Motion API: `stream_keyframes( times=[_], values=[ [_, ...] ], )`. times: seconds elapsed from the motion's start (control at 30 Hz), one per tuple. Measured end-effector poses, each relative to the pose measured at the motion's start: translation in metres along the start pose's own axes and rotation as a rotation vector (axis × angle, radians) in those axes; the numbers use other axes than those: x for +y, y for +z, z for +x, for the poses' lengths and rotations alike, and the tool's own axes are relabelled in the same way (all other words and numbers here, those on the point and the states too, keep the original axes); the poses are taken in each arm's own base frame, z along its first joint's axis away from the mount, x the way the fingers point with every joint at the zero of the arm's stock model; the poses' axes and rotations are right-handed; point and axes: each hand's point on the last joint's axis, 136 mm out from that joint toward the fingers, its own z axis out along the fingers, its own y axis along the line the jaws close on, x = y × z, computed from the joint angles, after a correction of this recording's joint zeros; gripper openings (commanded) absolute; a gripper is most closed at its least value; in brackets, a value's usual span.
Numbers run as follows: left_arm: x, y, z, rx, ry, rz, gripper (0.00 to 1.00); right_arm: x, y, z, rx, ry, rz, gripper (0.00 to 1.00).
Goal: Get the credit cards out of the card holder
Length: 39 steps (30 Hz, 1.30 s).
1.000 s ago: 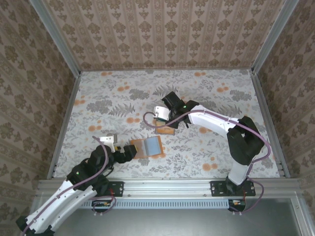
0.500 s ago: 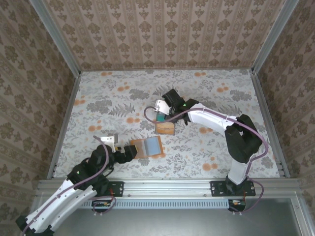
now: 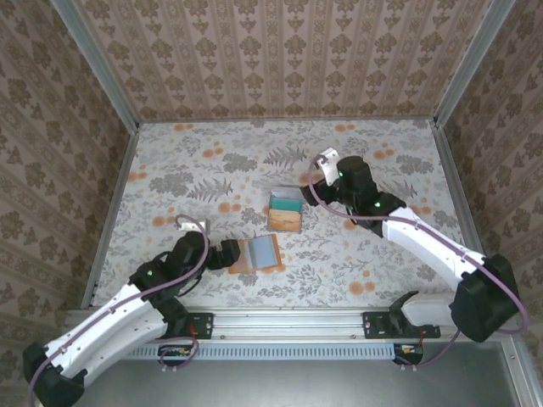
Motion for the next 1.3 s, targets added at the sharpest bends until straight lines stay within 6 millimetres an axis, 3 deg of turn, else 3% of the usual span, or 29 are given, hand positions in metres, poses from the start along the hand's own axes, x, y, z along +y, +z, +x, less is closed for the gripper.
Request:
stream_keyframes(
  times=[0.17,0.3,0.53,0.77,0.93,1.07,1.17,1.3],
  values=[
    [-0.007,-0.001,-0.041,-0.070,0.015,-0.106,1.00,-0.010,-0.002,0.048,0.029,0.118,0.071,1.00],
    [0.001,0.000,-0.079,-0.155,0.048,-0.252,1.00,-0.044,-0.008,0.077,0.045,0.204,0.212,1.00],
    [0.053,0.008,-0.138,-0.297,0.039,-0.529,1.00,-0.121,-0.026,0.086,-0.001,0.312,0.497,1.00],
    [0.125,0.018,-0.172,-0.274,0.084,-0.770,1.00,-0.167,-0.020,0.117,0.042,0.352,0.662,1.00],
    [0.175,0.013,-0.180,-0.300,0.076,-0.868,1.00,-0.186,-0.013,0.126,0.025,0.370,0.715,1.00],
    [0.214,0.028,-0.150,-0.276,0.063,-0.881,1.00,-0.191,0.000,0.143,0.042,0.359,0.726,1.00],
    [0.221,0.039,-0.137,-0.297,0.069,-0.840,1.00,-0.190,0.000,0.153,0.015,0.348,0.723,1.00],
    [0.215,0.056,-0.141,-0.390,0.100,-0.745,1.00,-0.185,0.006,0.162,-0.001,0.333,0.671,1.00]
  ],
)
